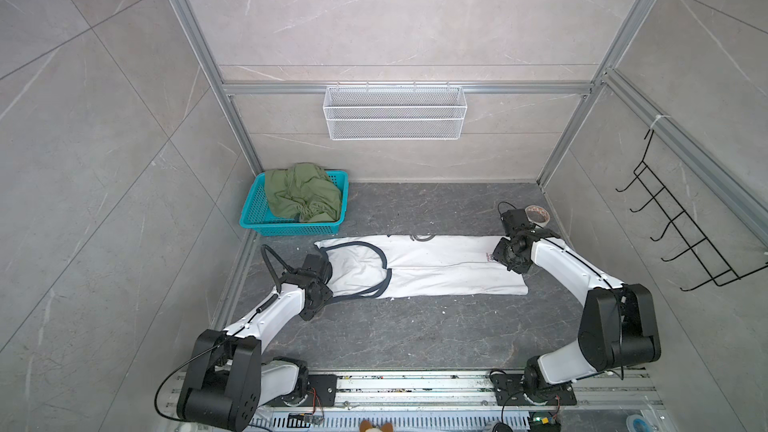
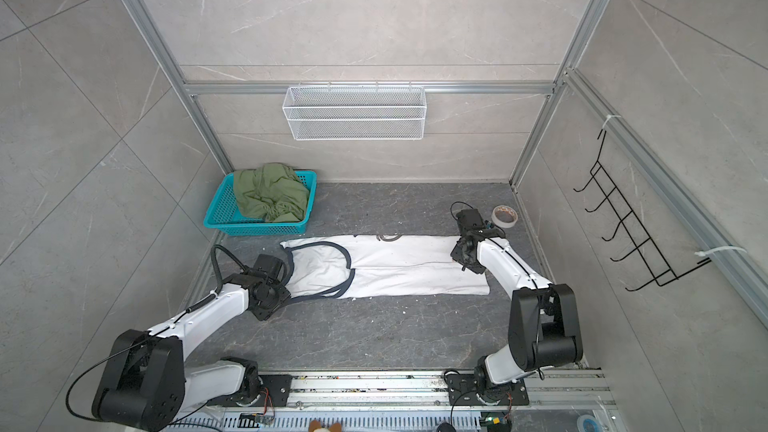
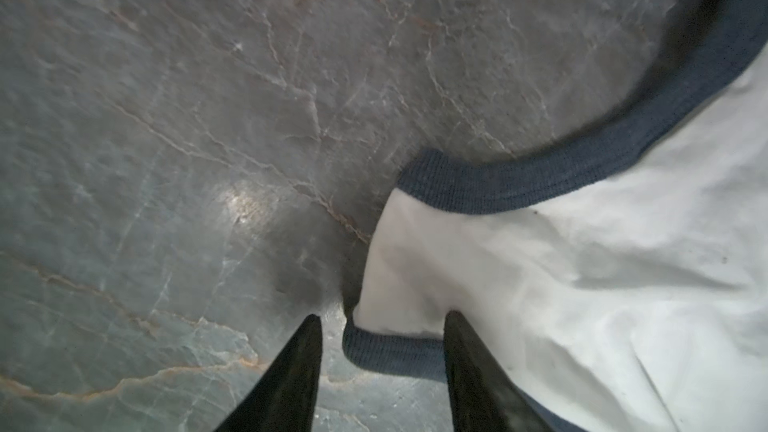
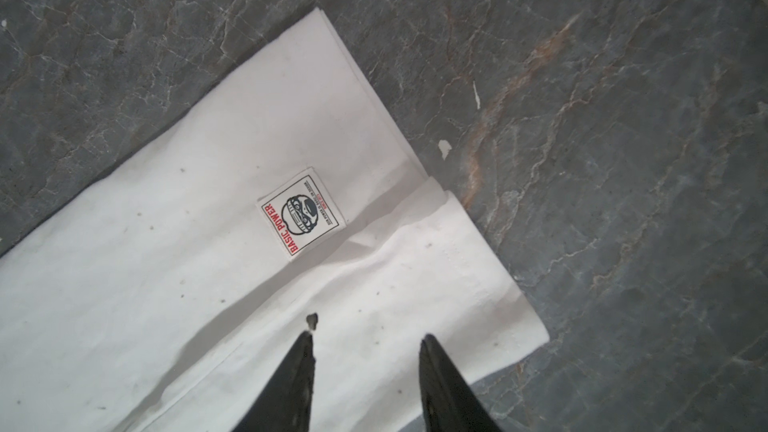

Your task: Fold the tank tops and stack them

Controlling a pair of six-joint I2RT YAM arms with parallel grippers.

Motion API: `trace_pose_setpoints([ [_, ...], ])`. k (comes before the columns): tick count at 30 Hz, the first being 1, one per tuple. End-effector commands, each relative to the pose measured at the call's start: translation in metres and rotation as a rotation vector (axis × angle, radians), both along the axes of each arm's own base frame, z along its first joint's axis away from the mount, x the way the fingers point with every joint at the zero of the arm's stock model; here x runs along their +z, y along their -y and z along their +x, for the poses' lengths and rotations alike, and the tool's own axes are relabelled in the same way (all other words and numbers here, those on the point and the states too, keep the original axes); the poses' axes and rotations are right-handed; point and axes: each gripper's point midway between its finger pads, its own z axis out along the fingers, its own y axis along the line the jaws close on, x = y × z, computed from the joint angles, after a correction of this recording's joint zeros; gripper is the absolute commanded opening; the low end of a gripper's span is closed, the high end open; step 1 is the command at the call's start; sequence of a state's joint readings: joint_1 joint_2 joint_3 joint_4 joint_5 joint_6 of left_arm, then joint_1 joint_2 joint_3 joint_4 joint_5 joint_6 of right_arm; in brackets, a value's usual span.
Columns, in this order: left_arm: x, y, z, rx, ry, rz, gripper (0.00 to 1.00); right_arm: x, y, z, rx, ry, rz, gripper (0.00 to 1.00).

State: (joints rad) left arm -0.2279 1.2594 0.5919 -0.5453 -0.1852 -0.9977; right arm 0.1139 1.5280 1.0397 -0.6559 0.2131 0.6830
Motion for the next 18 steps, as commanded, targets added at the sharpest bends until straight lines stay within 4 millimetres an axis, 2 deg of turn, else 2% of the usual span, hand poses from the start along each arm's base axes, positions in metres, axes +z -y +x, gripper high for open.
trace_pose_setpoints([
  [1,0.001,0.004,0.011,-0.018,0.006,-0.020,0.43,-0.006,-0.001,-0.001,0.013,-0.025,-0.001,0.44],
  [5,0.002,0.005,0.012,-0.011,0.003,-0.029,0.26,-0.005,0.000,-0.001,0.012,-0.025,-0.004,0.44],
  [12,0.033,0.009,0.033,0.024,0.082,-0.117,0.02,-0.009,0.001,-0.002,0.004,-0.043,-0.015,0.43],
  [15,0.038,0.008,0.038,0.053,0.074,-0.174,0.00,-0.008,0.004,-0.003,-0.001,-0.044,-0.023,0.43],
  [18,0.035,0.003,0.040,0.100,0.063,-0.237,0.00,-0.008,0.004,-0.004,0.001,-0.046,-0.025,0.43],
])
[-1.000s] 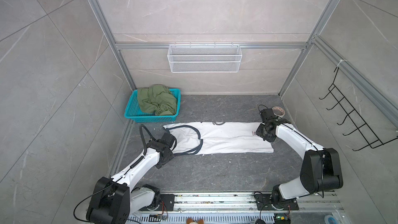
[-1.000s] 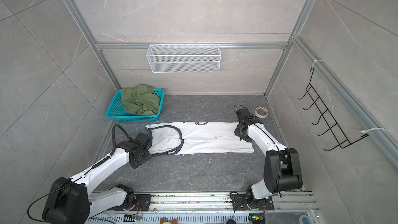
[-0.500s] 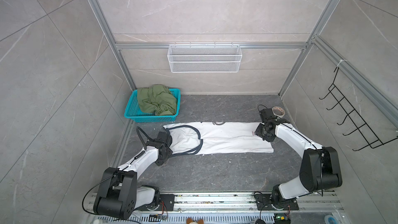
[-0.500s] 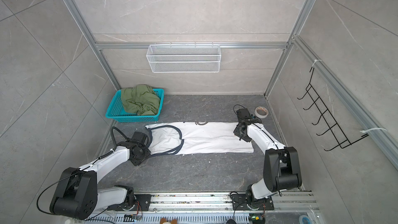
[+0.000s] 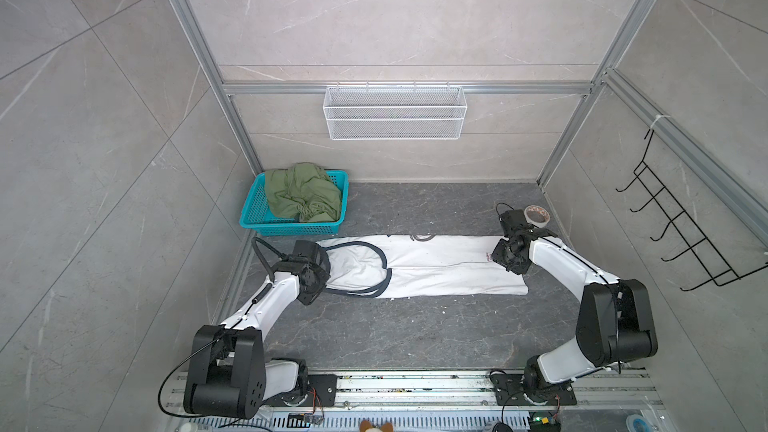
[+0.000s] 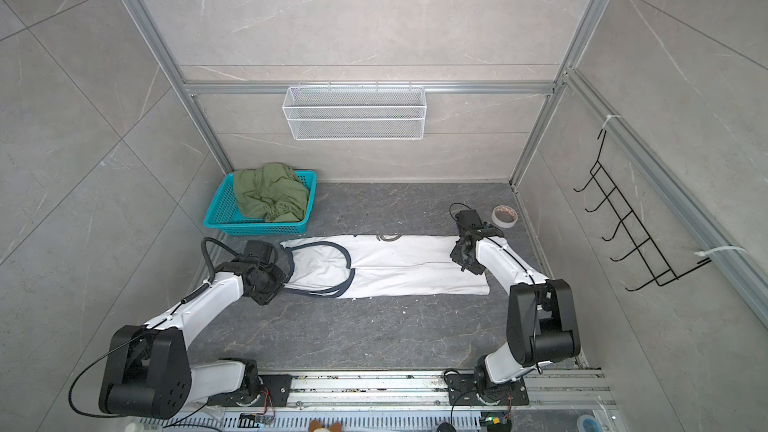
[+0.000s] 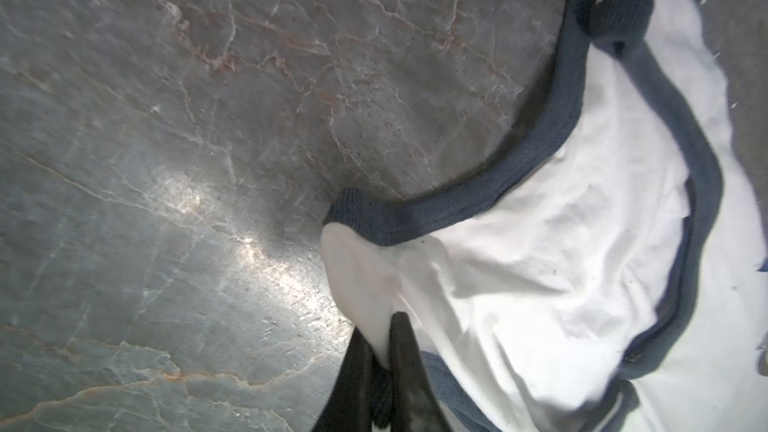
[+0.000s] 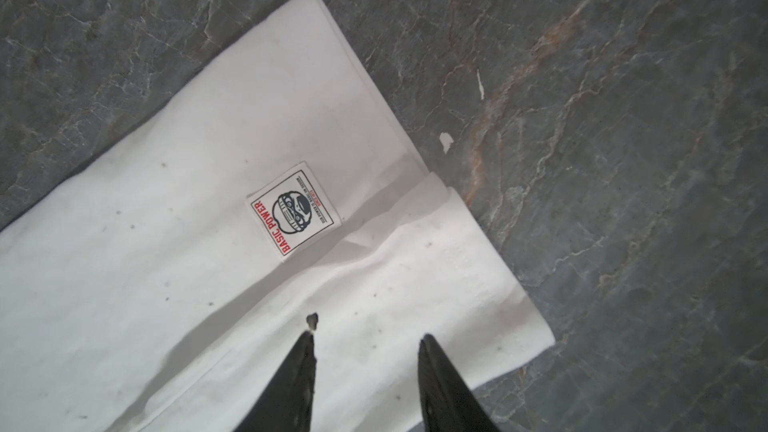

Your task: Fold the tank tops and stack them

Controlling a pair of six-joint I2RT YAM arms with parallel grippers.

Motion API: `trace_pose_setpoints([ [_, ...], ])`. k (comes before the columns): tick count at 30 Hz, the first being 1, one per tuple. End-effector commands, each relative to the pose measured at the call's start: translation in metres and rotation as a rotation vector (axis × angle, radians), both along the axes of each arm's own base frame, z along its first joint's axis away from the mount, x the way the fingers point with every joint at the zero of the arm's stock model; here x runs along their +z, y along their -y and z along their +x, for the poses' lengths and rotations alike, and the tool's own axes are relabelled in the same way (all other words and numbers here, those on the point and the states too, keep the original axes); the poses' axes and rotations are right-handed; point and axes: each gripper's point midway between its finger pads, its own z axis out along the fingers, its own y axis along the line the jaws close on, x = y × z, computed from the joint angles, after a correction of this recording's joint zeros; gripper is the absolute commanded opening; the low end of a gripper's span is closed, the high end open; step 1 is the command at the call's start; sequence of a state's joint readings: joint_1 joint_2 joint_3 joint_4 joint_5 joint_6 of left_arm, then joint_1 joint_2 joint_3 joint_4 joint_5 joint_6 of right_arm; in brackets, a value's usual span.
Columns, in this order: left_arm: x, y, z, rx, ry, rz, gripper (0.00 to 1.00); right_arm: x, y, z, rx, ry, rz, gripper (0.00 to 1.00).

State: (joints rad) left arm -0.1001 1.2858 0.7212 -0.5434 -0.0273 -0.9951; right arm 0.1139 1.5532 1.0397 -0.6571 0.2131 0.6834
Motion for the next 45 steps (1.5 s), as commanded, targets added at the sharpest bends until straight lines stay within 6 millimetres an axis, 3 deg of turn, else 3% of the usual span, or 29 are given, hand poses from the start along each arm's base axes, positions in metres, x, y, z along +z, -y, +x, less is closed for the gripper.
trace_pose_setpoints([
  [1,0.001,0.000,0.001,0.033,-0.018,-0.088,0.00,0.000,0.004,-0.003,0.001,-0.019,-0.021,0.43],
  [5,-0.005,-0.001,0.009,0.063,-0.022,-0.159,0.00,-0.003,0.000,-0.002,0.016,-0.026,-0.006,0.43],
  [8,-0.009,0.001,0.015,0.063,-0.031,-0.184,0.08,-0.006,-0.006,0.000,0.045,-0.028,0.016,0.42],
  [12,-0.012,0.000,0.020,0.061,-0.028,-0.189,0.15,0.000,-0.029,0.007,0.157,0.012,0.056,0.42],
  [15,-0.013,0.001,0.020,0.058,-0.030,-0.197,0.13,0.011,-0.074,0.015,0.328,0.076,0.086,0.42],
  [20,-0.014,0.001,0.017,0.056,-0.026,-0.196,0.10,0.029,-0.183,0.023,0.628,0.130,0.075,0.44],
  [25,-0.012,0.000,0.012,0.055,-0.014,-0.187,0.09,0.019,-0.281,0.026,0.843,0.104,0.077,0.44],
  [30,-0.010,-0.001,0.005,0.050,-0.014,-0.179,0.10,-0.003,-0.341,0.028,0.996,0.055,0.045,0.45],
  [37,-0.015,0.000,-0.008,0.048,-0.037,-0.184,0.11,-0.029,-0.378,0.022,1.087,-0.008,0.015,0.46],
  [45,-0.018,0.002,-0.011,0.047,-0.044,-0.192,0.13,-0.054,-0.375,0.010,1.099,-0.087,-0.042,0.43],
])
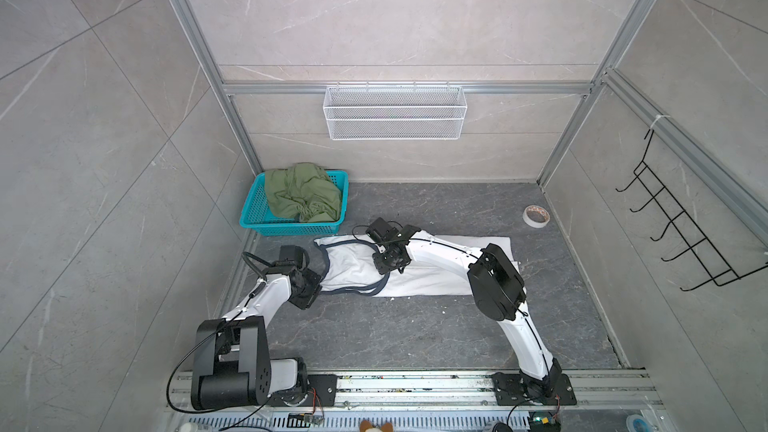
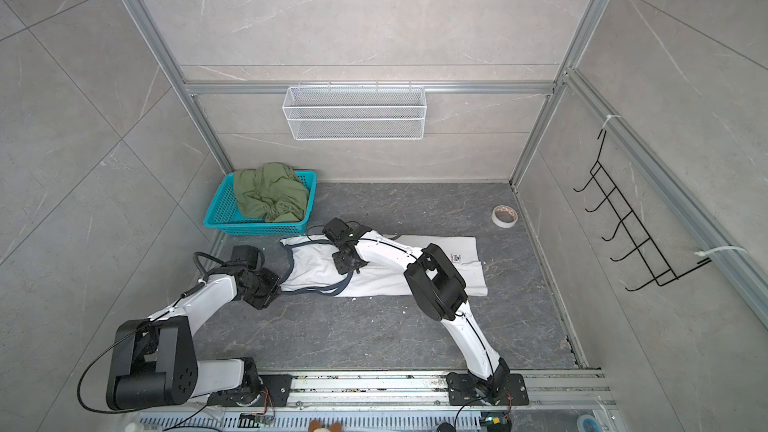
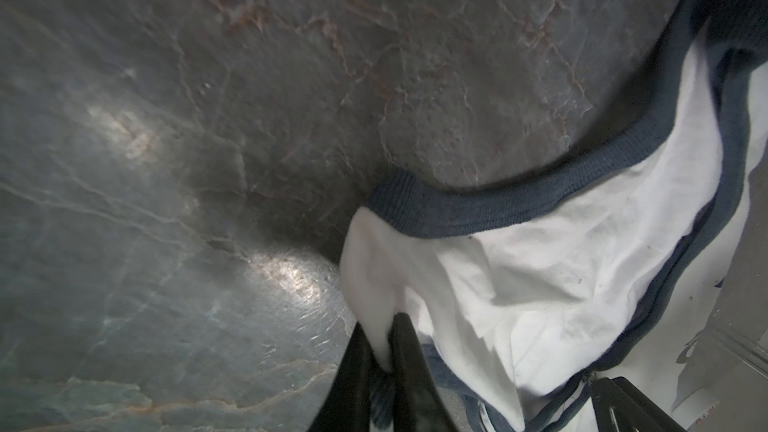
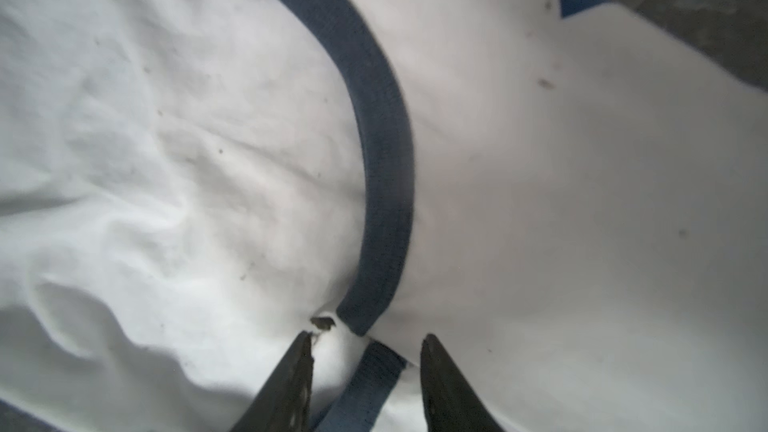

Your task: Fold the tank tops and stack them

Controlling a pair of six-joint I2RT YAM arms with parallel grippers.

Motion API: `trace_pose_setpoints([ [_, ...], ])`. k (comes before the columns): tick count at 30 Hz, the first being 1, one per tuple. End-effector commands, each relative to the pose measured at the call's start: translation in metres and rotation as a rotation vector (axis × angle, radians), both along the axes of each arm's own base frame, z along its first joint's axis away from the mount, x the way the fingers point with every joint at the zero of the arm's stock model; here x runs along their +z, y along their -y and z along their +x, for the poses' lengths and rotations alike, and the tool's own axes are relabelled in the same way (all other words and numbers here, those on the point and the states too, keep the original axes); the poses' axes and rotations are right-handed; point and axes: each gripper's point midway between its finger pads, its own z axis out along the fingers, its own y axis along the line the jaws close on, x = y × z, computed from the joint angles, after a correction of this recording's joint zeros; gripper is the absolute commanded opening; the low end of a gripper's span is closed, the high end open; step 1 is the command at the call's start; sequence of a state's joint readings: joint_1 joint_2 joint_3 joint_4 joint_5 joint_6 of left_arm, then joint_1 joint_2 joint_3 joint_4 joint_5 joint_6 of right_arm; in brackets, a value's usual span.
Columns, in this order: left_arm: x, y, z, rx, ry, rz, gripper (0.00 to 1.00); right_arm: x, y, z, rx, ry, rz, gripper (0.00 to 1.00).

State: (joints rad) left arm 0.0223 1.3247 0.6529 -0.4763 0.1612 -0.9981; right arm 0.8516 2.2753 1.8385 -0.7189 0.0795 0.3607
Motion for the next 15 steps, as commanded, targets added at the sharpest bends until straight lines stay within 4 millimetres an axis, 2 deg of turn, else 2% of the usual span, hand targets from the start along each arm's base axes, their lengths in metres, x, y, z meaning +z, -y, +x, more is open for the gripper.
trace_pose_setpoints([
  [1,0.005,0.003,-0.002,-0.014,0.005,-0.015,0.12,-0.008,0.006,-0.007,0.020,-0.018,-0.062,0.41],
  [7,0.006,0.001,-0.003,-0.014,0.006,-0.002,0.12,-0.006,0.006,-0.014,0.022,-0.017,-0.068,0.33],
  [11,0.007,0.000,-0.003,-0.015,0.008,0.001,0.12,-0.006,0.010,-0.010,0.006,0.004,-0.097,0.20],
  [15,0.007,0.000,-0.006,-0.014,0.003,0.001,0.12,0.005,0.011,-0.002,-0.011,0.048,-0.107,0.07],
])
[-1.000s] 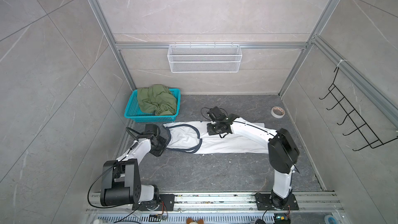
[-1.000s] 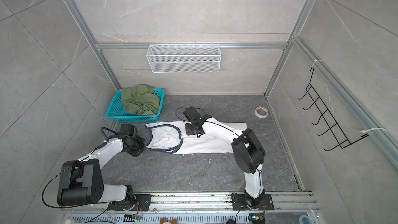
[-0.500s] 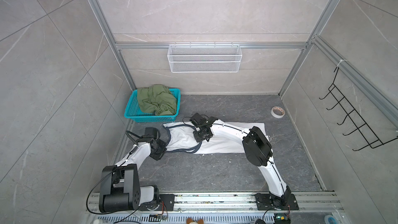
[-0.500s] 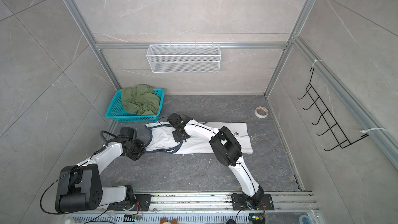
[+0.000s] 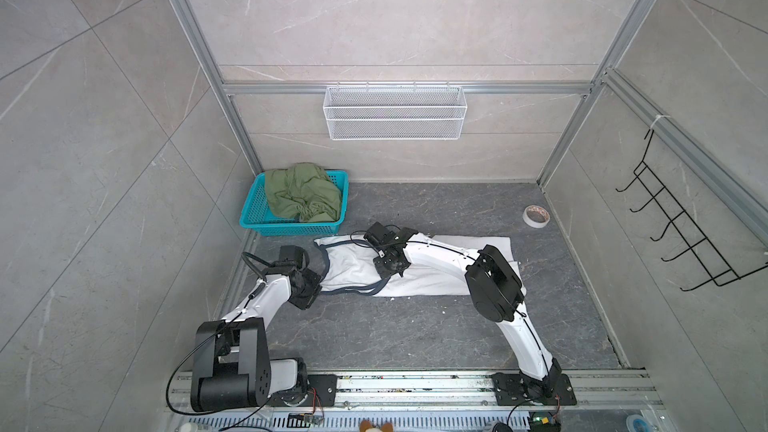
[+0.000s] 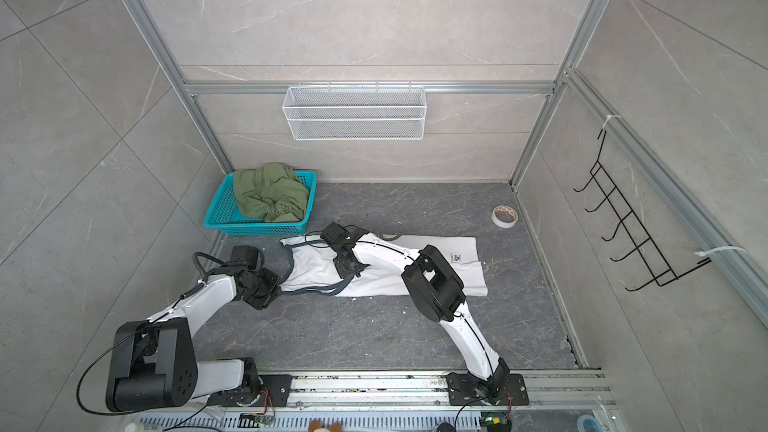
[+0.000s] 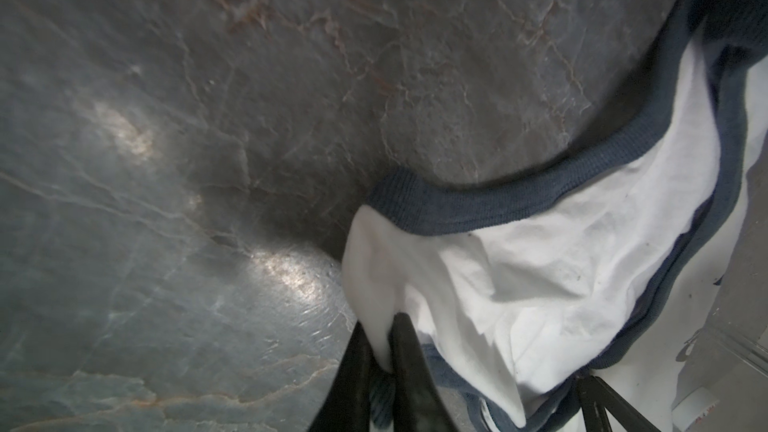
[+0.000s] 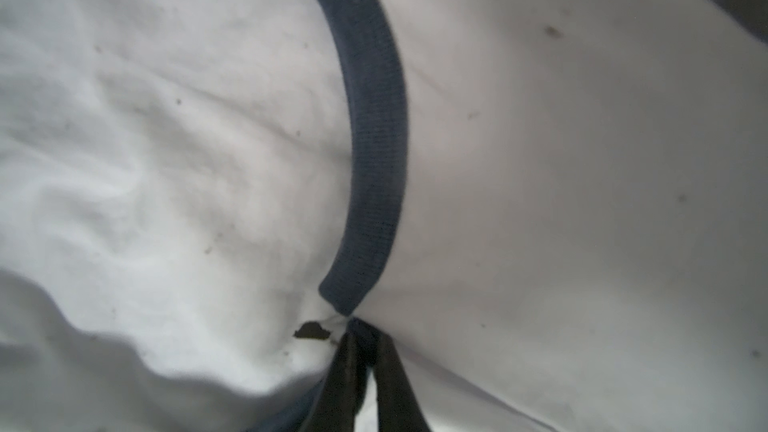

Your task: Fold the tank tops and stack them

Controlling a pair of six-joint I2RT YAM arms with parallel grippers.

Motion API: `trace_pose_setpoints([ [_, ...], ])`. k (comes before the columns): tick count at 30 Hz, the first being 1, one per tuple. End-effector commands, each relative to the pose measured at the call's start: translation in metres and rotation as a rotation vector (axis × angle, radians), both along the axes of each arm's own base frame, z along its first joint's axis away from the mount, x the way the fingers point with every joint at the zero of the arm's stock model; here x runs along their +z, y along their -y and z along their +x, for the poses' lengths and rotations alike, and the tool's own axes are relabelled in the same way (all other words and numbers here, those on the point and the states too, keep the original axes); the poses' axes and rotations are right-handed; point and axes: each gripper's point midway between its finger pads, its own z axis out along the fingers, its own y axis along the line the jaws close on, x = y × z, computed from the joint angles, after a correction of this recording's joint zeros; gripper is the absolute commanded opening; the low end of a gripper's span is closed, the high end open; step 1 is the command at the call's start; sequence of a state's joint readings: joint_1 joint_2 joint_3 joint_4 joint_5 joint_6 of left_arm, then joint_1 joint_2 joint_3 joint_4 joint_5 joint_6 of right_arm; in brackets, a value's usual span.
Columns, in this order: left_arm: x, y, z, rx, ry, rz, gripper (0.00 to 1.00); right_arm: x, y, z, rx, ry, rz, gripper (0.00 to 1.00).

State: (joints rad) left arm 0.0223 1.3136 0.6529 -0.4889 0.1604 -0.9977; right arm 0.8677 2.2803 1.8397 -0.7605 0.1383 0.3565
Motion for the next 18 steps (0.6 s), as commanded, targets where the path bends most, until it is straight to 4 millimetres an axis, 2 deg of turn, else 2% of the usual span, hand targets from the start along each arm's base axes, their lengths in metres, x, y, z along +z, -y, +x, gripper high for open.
trace_pose_setpoints([
  [1,0.006,0.001,-0.004,-0.017,0.006,0.000,0.12,0.012,0.005,0.005,-0.018,0.048,-0.039,0.04],
  [2,0.007,0.000,-0.005,-0.016,0.005,0.001,0.12,0.017,0.005,0.007,-0.025,0.064,-0.039,0.00],
  [10,0.013,0.001,-0.014,-0.016,-0.011,-0.004,0.12,0.047,0.007,0.021,-0.067,0.156,-0.014,0.00],
  [18,0.026,0.001,-0.023,0.010,-0.001,-0.011,0.12,0.058,0.008,0.027,-0.114,0.206,0.014,0.00],
])
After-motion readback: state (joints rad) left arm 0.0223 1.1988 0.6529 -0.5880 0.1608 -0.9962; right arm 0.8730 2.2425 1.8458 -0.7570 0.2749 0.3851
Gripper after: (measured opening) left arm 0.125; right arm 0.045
